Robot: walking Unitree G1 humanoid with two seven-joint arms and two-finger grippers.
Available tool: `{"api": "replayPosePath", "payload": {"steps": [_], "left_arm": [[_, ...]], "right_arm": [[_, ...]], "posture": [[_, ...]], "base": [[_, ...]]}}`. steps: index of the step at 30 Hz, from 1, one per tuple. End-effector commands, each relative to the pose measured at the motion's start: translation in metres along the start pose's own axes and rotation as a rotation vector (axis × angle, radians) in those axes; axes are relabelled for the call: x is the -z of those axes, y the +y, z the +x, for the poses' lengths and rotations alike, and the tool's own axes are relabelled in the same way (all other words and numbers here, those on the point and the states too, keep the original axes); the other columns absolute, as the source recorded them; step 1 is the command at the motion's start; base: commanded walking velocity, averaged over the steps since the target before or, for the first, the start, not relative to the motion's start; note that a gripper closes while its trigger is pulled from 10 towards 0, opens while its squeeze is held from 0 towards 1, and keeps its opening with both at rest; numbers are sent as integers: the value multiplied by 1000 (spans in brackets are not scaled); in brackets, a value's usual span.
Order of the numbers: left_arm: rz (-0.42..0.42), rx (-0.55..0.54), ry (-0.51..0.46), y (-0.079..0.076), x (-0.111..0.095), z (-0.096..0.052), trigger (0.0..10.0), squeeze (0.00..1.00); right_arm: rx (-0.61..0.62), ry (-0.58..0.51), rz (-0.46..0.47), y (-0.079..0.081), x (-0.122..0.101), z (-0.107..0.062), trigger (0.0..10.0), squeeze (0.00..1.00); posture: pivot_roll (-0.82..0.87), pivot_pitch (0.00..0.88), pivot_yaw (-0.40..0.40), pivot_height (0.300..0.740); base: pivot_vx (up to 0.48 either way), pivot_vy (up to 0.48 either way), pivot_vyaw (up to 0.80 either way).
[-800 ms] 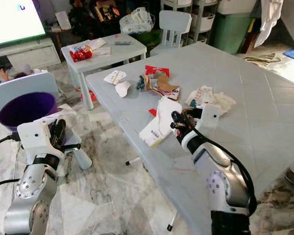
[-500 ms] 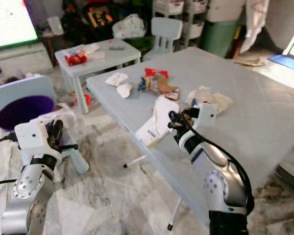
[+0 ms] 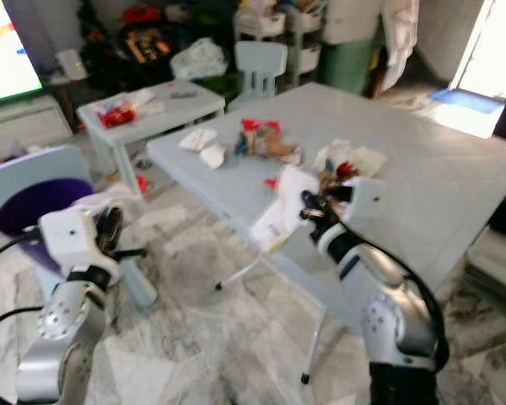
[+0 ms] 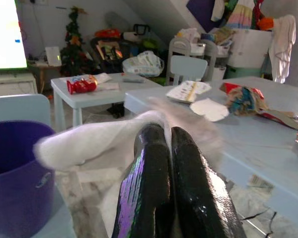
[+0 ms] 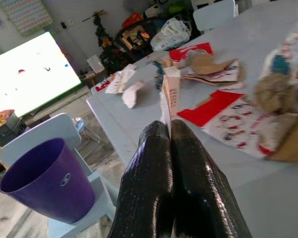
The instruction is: Picking trash to rubbish bin
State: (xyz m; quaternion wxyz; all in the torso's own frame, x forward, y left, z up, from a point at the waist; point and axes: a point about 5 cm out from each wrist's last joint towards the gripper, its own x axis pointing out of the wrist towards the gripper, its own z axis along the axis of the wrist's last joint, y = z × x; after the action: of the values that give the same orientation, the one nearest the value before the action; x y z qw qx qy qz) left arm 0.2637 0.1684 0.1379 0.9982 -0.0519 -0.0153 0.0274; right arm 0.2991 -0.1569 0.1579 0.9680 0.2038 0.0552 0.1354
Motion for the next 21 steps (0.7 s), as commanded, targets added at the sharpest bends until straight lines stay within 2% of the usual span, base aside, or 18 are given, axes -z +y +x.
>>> {"api": "replayPosePath", "payload": {"steps": [1,5,14,21], "left_arm": [[18,-16,-4,7,-2,1,0,0],[29,-17,-9,6,-2,1,0,0],[18,-21,-25,3,-5,7,0,0],[-1,-26,-45,2,-7,12,0,0]], "right_arm": [[-25,-7,1,8,-2,3,0,0],[-31,-6,-3,10,-2,3,0,0],[-48,-6,-15,16,0,5,0,0],[-53,-67,-149,21,-5,6,0,0]], "posture": [[40,0,-14,740],[41,0,-16,740],[45,0,-17,740],[47,0,-7,740]], "base": [[0,289,0],[0,0,209],[0,0,800],[0,0,780]]}}
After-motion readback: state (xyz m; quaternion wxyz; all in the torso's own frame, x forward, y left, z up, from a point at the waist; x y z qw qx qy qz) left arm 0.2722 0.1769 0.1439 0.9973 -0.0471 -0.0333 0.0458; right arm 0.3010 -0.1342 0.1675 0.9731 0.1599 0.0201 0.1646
